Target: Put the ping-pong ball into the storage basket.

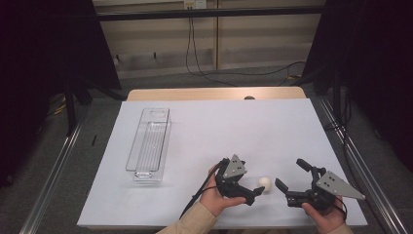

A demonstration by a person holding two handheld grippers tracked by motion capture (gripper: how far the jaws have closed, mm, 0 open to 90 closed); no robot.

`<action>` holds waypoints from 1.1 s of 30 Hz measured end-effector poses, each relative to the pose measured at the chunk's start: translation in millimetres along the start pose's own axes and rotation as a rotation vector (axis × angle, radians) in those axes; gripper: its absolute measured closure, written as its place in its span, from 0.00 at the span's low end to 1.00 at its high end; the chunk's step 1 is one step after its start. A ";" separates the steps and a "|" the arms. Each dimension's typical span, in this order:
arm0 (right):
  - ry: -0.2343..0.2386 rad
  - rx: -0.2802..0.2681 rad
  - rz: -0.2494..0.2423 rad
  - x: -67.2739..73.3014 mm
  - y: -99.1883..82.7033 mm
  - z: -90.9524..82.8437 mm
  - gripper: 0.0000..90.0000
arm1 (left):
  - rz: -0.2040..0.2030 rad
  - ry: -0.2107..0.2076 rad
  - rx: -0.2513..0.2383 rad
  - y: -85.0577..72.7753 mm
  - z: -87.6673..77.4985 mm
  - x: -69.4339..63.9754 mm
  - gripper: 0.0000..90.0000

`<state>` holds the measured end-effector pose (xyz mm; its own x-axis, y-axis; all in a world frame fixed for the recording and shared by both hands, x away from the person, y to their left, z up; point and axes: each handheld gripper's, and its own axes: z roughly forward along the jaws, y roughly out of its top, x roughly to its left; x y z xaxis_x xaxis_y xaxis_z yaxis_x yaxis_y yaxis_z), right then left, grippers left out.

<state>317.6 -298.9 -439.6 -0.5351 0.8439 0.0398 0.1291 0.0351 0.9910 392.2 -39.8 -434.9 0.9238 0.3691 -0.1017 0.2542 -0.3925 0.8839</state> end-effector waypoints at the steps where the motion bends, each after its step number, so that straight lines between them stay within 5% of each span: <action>1: -0.003 0.000 0.003 0.0 0.0 0.0 0.01 | 0.003 -0.001 0.000 0.0 0.7 0.1 0.03; 21: -0.010 0.003 0.006 -0.8 0.3 -0.9 0.01 | -0.001 -0.014 0.080 0.1 13.5 -2.7 0.05; 33: -0.014 0.007 0.009 -0.9 0.1 -0.3 0.01 | 0.033 -0.042 0.102 0.2 23.4 -2.8 0.10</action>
<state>317.9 -299.8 -439.6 -0.5221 0.8516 0.0474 0.1403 0.0310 0.9896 396.4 -60.6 -445.1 0.9428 0.3200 -0.0938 0.2490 -0.4884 0.8363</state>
